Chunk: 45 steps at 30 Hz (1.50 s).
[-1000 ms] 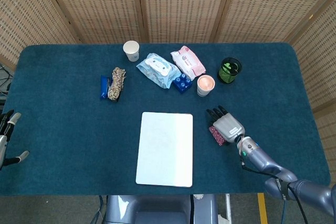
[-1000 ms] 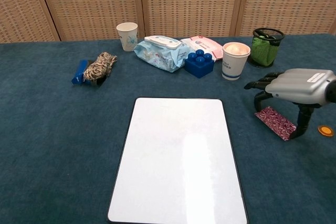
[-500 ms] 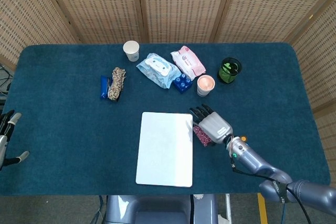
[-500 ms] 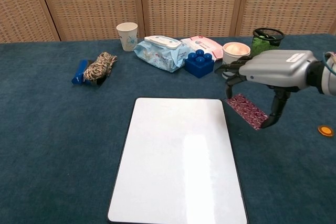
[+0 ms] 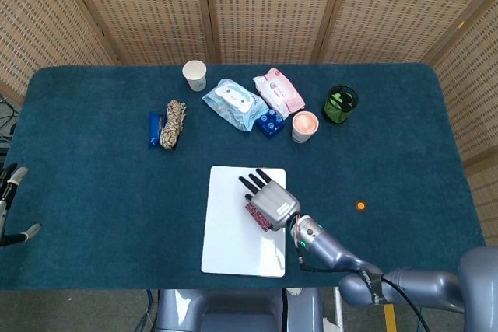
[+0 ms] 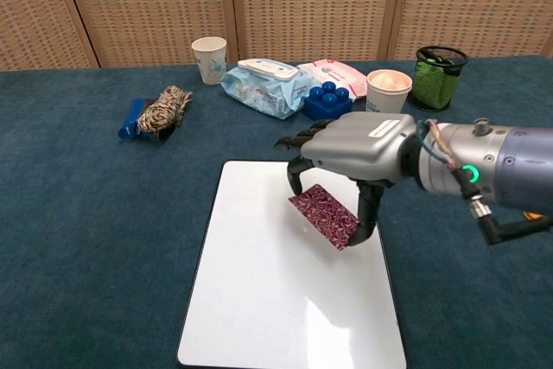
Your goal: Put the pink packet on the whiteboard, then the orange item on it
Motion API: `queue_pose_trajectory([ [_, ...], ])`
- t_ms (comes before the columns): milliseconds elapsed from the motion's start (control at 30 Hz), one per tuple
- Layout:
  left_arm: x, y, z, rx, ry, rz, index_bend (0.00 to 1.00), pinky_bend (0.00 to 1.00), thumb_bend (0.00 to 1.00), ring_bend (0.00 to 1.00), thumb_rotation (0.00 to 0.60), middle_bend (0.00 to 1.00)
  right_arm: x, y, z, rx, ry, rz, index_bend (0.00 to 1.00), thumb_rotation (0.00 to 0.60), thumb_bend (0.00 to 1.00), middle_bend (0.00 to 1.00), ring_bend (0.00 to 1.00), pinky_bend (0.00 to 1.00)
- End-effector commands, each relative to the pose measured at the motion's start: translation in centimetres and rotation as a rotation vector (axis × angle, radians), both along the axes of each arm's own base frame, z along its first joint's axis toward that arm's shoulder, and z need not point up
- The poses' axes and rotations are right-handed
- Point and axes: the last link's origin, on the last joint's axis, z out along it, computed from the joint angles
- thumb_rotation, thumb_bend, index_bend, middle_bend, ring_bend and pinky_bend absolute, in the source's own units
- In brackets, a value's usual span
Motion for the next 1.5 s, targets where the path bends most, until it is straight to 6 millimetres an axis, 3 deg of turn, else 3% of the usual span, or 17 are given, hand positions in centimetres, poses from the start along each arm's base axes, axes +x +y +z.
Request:
queue_pose_trajectory([
  [33, -0.1, 0.0, 0.1, 0.0, -0.003, 0.003, 0.0, 0.0, 0.0, 0.0, 0.6, 0.0, 1.1, 0.5, -1.2, -0.02, 0.011, -0.015, 0.06, 0.6, 0.01, 0.0, 0.0, 0.0],
  [100, -0.2, -0.1, 0.2, 0.002, -0.006, 0.005, 0.0, 0.0, 0.0, 0.0, 0.6, 0.0, 1.2, 0.5, -1.1, -0.037, 0.015, -0.044, 0.0, 0.6, 0.0, 0.0, 0.0, 0.0],
  [300, -0.1, -0.1, 0.2, -0.001, -0.007, 0.002, 0.0, 0.0, 0.0, 0.0, 0.6, 0.0, 1.5, 0.2, 0.4, -0.085, 0.013, -0.112, 0.0, 0.6, 0.0, 0.0, 0.0, 0.0],
  [467, -0.1, -0.2, 0.2, -0.004, -0.006, 0.0, 0.0, 0.0, 0.0, 0.0, 0.6, 0.0, 0.5, -0.3, 2.2, -0.114, 0.024, -0.148, 0.0, 0.6, 0.0, 0.0, 0.0, 0.0],
  [567, 0.0, -0.2, 0.2, -0.002, -0.007, 0.001, 0.0, 0.0, 0.0, 0.0, 0.6, 0.0, -1.7, -0.7, 4.0, -0.149, 0.04, -0.191, 0.02, 0.6, 0.0, 0.0, 0.0, 0.0],
  [667, 0.0, -0.2, 0.1, -0.005, -0.005, -0.001, 0.0, 0.0, 0.0, 0.0, 0.6, 0.0, -4.3, -1.0, 5.9, -0.173, 0.047, -0.234, 0.19, 0.6, 0.04, 0.0, 0.0, 0.0],
  [867, 0.2, -0.3, -0.1, -0.011, -0.001, -0.007, 0.0, 0.0, 0.0, 0.0, 0.6, 0.0, -11.2, -1.3, 9.1, -0.23, 0.067, -0.342, 0.37, 0.6, 0.19, 0.0, 0.0, 0.0],
  [1033, 0.4, -0.3, -0.3, -0.019, 0.004, -0.01, 0.0, 0.0, 0.0, 0.0, 0.6, 0.0, -15.8, -0.6, 10.4, -0.241, 0.063, -0.387, 0.43, 0.6, 0.26, 0.0, 0.0, 0.0],
  [1267, 0.5, -0.3, -0.6, -0.026, 0.011, -0.013, 0.0, 0.0, 0.0, 0.0, 0.6, 0.0, -19.3, 0.1, 11.0, -0.249, 0.02, -0.421, 0.44, 0.6, 0.26, 0.0, 0.0, 0.0],
  [1500, 0.6, -0.4, -0.6, -0.027, 0.01, -0.012, 0.0, 0.0, 0.0, 0.0, 0.6, 0.0, -21.2, 0.8, 10.8, -0.239, 0.007, -0.428, 0.44, 0.6, 0.26, 0.0, 0.0, 0.0],
])
